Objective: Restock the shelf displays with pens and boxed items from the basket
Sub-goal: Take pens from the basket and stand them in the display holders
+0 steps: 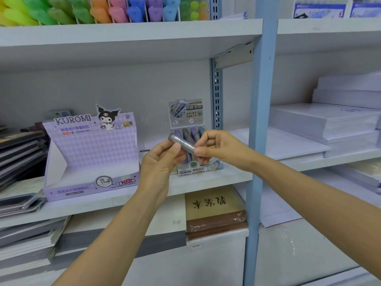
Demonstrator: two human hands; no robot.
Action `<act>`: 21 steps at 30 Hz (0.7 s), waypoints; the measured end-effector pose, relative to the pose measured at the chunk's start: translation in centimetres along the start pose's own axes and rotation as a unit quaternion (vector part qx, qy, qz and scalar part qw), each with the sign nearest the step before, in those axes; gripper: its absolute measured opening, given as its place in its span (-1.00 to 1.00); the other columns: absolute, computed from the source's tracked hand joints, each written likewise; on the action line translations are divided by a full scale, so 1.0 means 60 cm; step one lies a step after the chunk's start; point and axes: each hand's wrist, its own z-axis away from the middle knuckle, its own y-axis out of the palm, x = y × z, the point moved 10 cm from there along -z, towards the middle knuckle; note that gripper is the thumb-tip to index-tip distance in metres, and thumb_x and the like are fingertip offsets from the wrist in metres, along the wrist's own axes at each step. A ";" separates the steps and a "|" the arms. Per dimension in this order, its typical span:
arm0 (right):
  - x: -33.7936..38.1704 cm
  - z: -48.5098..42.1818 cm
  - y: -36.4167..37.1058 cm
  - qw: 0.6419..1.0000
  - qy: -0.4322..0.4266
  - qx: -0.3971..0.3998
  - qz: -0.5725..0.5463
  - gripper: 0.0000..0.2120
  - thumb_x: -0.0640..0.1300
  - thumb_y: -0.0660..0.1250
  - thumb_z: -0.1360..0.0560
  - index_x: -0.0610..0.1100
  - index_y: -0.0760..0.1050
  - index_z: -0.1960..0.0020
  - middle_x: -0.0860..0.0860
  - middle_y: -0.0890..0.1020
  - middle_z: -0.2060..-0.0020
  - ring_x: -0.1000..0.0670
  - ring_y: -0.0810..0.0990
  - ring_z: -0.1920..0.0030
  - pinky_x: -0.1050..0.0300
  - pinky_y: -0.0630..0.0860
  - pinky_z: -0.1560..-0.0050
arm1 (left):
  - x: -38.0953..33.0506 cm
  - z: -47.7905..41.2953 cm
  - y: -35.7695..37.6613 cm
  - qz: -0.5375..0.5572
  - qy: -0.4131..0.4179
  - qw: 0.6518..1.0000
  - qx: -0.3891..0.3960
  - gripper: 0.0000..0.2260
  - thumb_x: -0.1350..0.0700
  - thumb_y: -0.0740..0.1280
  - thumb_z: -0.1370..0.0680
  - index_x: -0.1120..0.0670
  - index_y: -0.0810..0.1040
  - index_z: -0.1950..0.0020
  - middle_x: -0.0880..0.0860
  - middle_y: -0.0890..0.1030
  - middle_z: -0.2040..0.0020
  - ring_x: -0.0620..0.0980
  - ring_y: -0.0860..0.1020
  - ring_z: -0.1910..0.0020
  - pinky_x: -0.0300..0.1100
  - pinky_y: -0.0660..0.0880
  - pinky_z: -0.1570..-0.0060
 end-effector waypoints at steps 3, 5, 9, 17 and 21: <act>0.000 0.003 0.002 1.000 -0.003 -0.006 0.026 -0.81 -0.16 0.44 -0.46 -0.27 0.54 0.03 -0.08 0.68 0.18 -0.01 0.66 0.17 0.17 0.59 0.12 | 0.000 0.002 0.009 -0.017 0.003 1.000 0.010 -0.74 0.22 0.34 -0.55 0.22 0.55 -0.23 0.17 0.69 -0.04 0.06 0.67 -0.01 -0.21 0.60 0.05; 0.012 0.002 -0.008 0.997 -0.021 -0.035 0.059 -0.77 -0.05 0.39 -0.50 -0.20 0.59 -0.02 0.00 0.66 0.15 0.03 0.61 0.11 0.15 0.56 0.07 | -0.006 0.000 0.013 -0.072 0.022 0.997 0.020 -0.76 0.21 0.34 -0.56 0.20 0.57 -0.22 0.14 0.70 -0.02 0.05 0.67 0.00 -0.19 0.59 0.02; 0.042 -0.003 -0.012 0.994 -0.066 -0.051 0.073 -0.76 -0.08 0.35 -0.55 -0.03 0.58 -0.21 0.01 0.63 -0.02 0.00 0.58 -0.03 0.12 0.57 -0.07 | -0.008 0.002 0.030 -0.152 0.047 0.987 0.038 -0.80 0.23 0.36 -0.56 0.18 0.60 -0.17 0.12 0.69 -0.02 0.05 0.66 -0.01 -0.19 0.59 -0.01; 0.052 -0.004 -0.096 0.967 -0.089 -0.221 0.087 -0.86 -0.23 0.33 -0.55 -0.14 0.50 -0.11 -0.01 0.59 0.09 -0.05 0.60 0.06 0.16 0.57 0.00 | -0.006 0.040 0.044 -0.523 0.220 0.821 0.063 -0.73 0.10 0.29 -0.60 0.05 0.49 -0.31 -0.04 0.54 -0.22 -0.11 0.47 -0.21 -0.29 0.34 -0.23; 0.022 -0.022 -0.106 0.954 -0.054 -0.251 0.156 -0.87 -0.26 0.34 -0.55 -0.14 0.49 -0.09 -0.07 0.59 0.09 -0.07 0.58 0.08 0.13 0.55 -0.03 | 0.059 0.062 0.042 -0.684 0.219 0.680 0.147 -0.50 -0.03 0.15 -0.65 0.06 0.16 -0.57 -0.01 0.24 -0.54 -0.04 0.17 -0.52 -0.17 0.05 -0.49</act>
